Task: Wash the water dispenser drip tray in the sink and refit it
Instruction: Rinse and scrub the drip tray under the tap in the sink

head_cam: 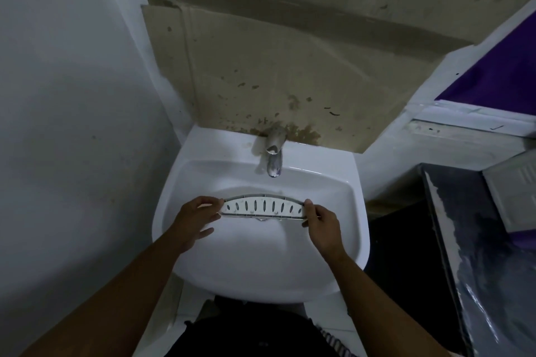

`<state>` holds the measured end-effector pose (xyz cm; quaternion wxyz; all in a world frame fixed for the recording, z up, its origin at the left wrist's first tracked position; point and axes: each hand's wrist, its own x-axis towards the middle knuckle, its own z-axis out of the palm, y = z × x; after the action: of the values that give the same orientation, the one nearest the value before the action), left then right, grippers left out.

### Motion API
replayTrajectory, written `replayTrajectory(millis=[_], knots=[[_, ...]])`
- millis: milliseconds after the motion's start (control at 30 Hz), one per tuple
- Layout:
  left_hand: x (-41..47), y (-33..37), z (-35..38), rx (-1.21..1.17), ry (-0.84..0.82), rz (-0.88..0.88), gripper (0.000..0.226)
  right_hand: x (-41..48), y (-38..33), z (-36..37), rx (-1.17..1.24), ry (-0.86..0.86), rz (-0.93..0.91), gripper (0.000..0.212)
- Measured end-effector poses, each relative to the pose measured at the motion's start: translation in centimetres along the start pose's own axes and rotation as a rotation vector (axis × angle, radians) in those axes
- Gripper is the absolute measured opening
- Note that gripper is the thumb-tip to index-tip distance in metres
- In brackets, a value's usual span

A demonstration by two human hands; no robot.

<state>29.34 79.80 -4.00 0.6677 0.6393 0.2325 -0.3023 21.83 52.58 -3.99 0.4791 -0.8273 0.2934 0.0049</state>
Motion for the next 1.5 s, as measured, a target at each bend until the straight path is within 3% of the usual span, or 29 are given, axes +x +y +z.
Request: replayTrajectory(millis=[267,367,500,633,767,900,1033,1233,1500], knots=[[0.2,0.1,-0.1,0.051,0.0,0.011,0.028,-0.5,0.4,0.5,0.009,0.048,0.018,0.043],[0.4,0.0,-0.3,0.007,-0.019,0.004,0.026,-0.4,0.5,0.6,0.022,-0.03,0.088,0.045],[0.9,-0.1,-0.4,-0.074,-0.015,0.02,0.02,-0.3,0.1,0.3,0.215,-0.132,0.219,0.03],[1.4,-0.2,-0.1,-0.124,0.073,0.115,0.012,-0.6,-1.1,0.2,0.394,-0.161,0.174,0.022],[1.7,0.0,0.0,-0.217,0.06,0.124,0.015,-0.8,-1.3,0.1,0.46,-0.168,0.122,0.02],[1.4,-0.7,-0.4,-0.098,0.001,0.129,0.034,-1.5,-1.2,0.6,0.472,-0.071,0.162,0.012],[0.8,-1.5,-0.8,-0.23,0.017,0.13,0.034,-2.8,-0.7,1.2,0.346,0.046,-0.034,0.008],[0.3,-1.7,-0.7,-0.321,-0.024,0.143,0.038,-4.0,-0.3,2.5,0.397,0.153,-0.104,0.007],[0.1,-1.5,-0.2,-0.215,-0.049,0.046,0.045,-3.3,-0.2,2.7,0.366,0.189,0.14,0.025]])
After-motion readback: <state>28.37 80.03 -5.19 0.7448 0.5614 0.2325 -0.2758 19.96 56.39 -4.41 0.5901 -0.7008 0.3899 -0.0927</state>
